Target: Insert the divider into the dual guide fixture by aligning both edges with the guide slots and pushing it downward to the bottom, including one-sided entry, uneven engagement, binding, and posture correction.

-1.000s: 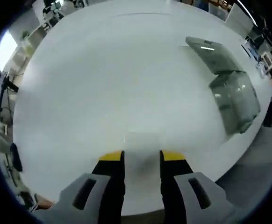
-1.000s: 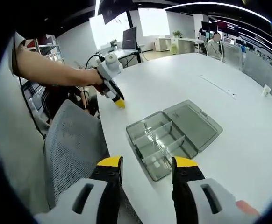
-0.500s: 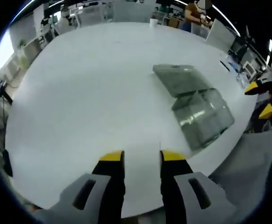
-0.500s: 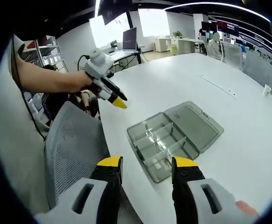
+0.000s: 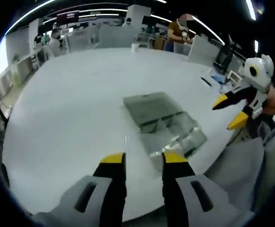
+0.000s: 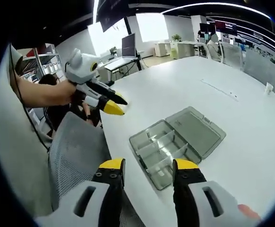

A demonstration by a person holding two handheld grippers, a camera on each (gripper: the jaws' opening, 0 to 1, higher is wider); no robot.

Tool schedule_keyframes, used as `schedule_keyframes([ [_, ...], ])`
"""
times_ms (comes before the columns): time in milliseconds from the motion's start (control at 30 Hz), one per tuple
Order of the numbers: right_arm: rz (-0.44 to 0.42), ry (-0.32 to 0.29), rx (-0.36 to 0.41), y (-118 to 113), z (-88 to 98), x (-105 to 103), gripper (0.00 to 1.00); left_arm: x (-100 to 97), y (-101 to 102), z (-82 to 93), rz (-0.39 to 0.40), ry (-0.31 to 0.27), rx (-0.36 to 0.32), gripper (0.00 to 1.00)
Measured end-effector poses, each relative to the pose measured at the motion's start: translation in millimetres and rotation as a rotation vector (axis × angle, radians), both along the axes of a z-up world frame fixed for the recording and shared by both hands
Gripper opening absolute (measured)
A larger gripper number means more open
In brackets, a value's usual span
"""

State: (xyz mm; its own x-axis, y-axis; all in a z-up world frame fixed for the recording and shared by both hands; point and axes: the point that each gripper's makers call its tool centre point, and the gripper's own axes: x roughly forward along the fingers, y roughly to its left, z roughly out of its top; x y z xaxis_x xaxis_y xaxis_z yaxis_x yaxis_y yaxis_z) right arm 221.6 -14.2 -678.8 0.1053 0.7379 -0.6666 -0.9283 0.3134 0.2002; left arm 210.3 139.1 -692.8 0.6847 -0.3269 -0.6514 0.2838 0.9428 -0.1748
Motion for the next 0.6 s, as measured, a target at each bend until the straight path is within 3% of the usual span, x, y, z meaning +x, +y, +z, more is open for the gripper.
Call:
schedule_keyframes([
  [300, -0.036, 0.031, 0.089, 10, 19.0, 4, 0.35, -2.7, -24, 23.7, -0.062, -0.107, 0.023, 0.25],
  [600, -0.06, 0.066, 0.163, 18, 36.1, 3, 0.33, -10.1, -47, 33.2, -0.116, -0.166, 0.025, 0.25],
])
